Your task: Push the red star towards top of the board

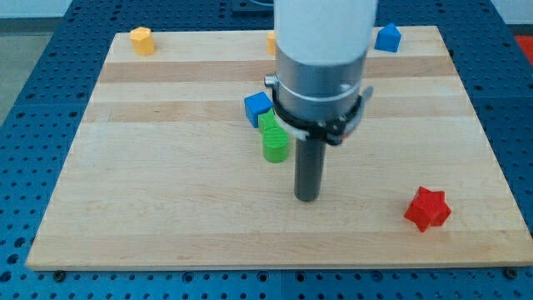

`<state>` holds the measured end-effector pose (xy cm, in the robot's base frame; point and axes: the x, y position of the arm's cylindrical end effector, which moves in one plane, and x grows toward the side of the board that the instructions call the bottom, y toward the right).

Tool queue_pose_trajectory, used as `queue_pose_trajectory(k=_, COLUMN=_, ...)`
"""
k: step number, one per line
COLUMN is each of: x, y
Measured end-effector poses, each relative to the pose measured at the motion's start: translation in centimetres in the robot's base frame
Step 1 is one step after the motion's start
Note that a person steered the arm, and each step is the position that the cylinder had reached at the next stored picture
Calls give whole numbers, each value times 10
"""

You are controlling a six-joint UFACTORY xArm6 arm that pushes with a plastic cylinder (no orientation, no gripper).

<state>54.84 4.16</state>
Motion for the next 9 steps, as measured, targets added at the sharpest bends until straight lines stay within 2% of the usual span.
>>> queue_pose_trajectory(k=1, x=29, y=24)
queue_pose_trajectory(k=4, x=60, y=138)
queue_pose_trajectory(k=5, x=59, y=154)
queue_pose_trajectory(k=9, x=-4, y=144)
